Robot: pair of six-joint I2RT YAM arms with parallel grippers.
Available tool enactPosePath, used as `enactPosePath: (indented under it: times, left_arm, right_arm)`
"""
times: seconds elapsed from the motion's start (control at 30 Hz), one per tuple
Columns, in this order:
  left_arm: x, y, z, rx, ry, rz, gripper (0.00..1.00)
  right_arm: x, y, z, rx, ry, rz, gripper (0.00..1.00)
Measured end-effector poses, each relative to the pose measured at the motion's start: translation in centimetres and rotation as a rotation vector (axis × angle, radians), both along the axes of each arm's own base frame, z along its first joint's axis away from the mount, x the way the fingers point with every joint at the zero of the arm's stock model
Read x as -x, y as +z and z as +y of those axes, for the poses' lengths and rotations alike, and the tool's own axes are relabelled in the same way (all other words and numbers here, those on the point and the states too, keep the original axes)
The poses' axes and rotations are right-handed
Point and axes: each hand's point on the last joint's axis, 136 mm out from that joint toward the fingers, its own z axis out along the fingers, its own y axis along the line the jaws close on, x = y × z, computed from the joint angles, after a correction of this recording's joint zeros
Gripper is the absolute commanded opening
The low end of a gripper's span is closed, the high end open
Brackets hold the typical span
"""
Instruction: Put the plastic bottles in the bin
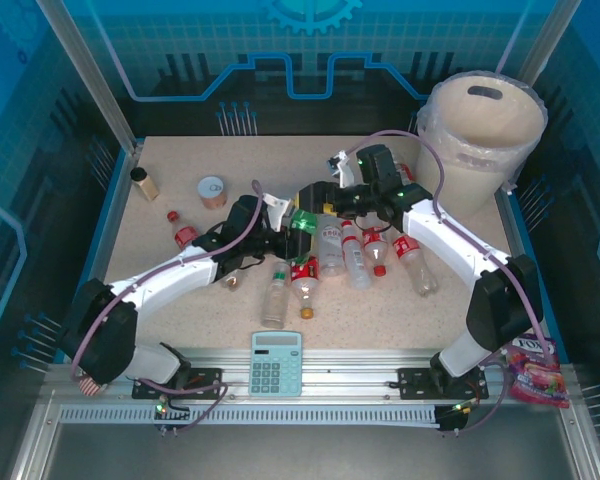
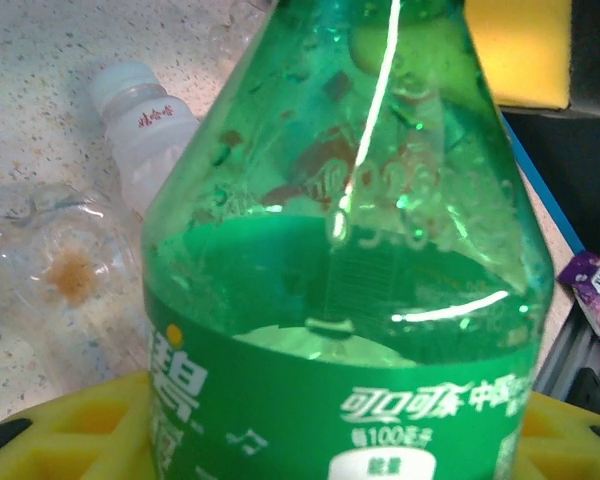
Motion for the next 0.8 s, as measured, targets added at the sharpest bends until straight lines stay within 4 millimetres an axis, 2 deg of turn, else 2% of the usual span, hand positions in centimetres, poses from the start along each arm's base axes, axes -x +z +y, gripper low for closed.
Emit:
enactPosePath:
  times: [0.23, 0.4, 0.47, 0.67, 0.8]
  left_arm:
    - [-0.5, 0.5, -0.1, 0.002, 0.019, -0.033, 0.56]
    - [-0.7, 1.5, -0.8, 0.028, 0.006, -0.08, 0.56]
    - [-0.7, 1.7, -0.9, 0.031, 0.005, -0.085, 0.56]
    - [-0.9, 2.2, -1.3, 0.043, -0.002, -0.103, 0.56]
    - [-1.1, 2.6, -1.9, 0.051, -0.007, -0.119, 0.58]
  right_arm:
    - [-0.5, 0.2, -0.6, -0.037, -0.01, -0.001, 0.9]
    - [-2.1, -0.9, -3.4, -0.034, -0.095, 0.037, 0.91]
    - [-2.4, -0.8, -3.8, -0.037, -0.104, 0.038, 0.92]
    - [-1.1, -0.8, -2.2, -0.047, -0.048, 0.047, 0.93]
    - [-0.2, -1.7, -0.9, -0.049, -0.006, 0.074, 0.9]
